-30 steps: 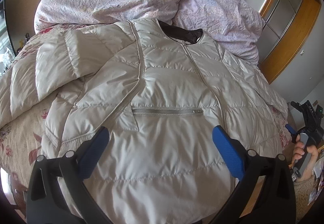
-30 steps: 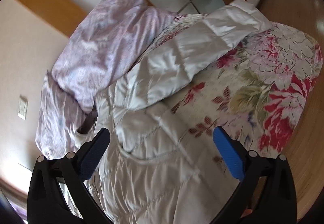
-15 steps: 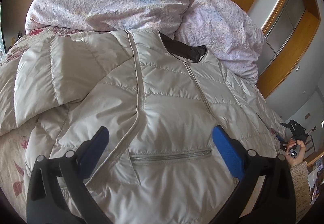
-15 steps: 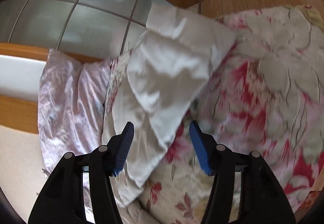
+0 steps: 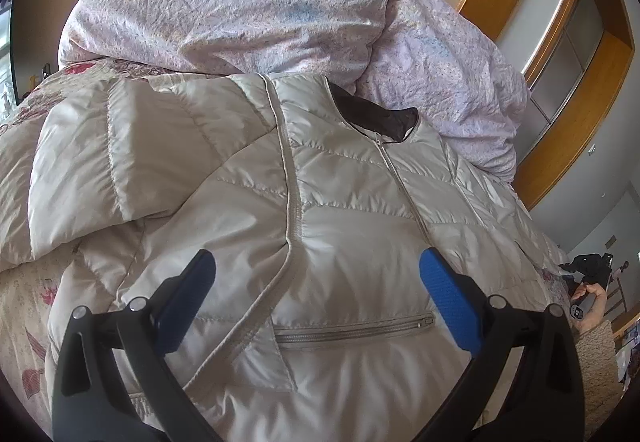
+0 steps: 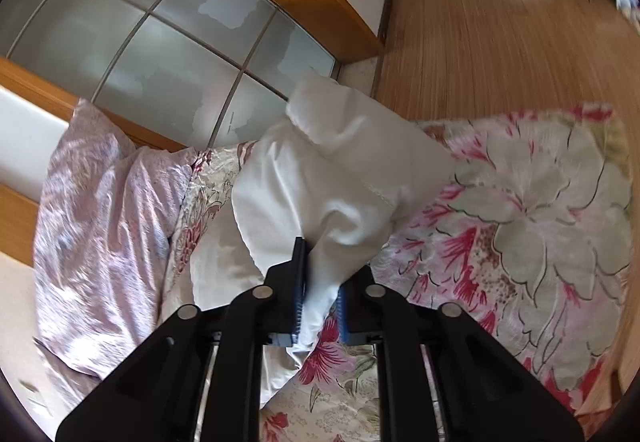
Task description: Fold large clothes
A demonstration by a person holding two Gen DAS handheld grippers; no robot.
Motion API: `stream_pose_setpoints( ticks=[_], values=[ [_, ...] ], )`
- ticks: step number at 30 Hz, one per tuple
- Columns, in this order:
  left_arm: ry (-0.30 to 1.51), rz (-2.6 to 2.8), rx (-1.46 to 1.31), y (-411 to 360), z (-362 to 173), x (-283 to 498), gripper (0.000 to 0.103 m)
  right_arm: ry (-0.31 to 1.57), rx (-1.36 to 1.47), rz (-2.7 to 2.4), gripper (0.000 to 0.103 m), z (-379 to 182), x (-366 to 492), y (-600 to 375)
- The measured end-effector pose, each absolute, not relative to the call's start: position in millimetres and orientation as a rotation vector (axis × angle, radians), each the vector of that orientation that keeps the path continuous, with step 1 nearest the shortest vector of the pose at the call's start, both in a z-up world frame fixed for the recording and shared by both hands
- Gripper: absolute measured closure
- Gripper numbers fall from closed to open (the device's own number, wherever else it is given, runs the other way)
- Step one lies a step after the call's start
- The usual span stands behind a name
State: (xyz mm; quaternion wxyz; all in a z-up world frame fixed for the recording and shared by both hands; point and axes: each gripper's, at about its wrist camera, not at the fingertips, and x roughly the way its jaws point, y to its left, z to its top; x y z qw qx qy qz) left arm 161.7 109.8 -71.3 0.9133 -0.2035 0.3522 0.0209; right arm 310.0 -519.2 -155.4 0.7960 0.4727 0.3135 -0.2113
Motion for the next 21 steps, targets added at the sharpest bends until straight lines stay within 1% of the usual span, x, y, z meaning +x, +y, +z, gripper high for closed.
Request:
stream_pose_setpoints(
  ticks=[3, 7, 11, 14, 18, 21],
  values=[
    [0.713, 0.049, -0.427, 114.2, -72.0, 159.7, 0.002, 0.670, 0.849, -0.499, 0.096, -129.0, 318.8, -502.7],
    [0.603, 0.026, -0.422, 119.6, -63.7, 145.8, 0.002, 0.587, 0.616, -0.464, 0.097, -73.0, 327.2, -459.8],
    [0.588, 0.015, -0.447, 129.3, -58.0, 139.8, 0.002, 0.502, 0.496, -0.259, 0.097, -18.1, 330.3, -395.9],
    [0.591, 0.023, -0.502, 142.7, -60.3, 135.7, 0.002, 0.490, 0.469, -0.052, 0.097, 8.5, 332.0, -340.9],
    [0.584, 0.046, -0.586, 165.0, -63.7, 122.9, 0.002, 0.526, 0.389, 0.197, 0.097, 17.2, 332.9, -257.9],
    [0.601, 0.056, -0.650, 183.4, -68.2, 113.0, 0.002, 0.607, 0.276, 0.343, 0.097, 2.0, 335.8, -191.7]
  ],
)
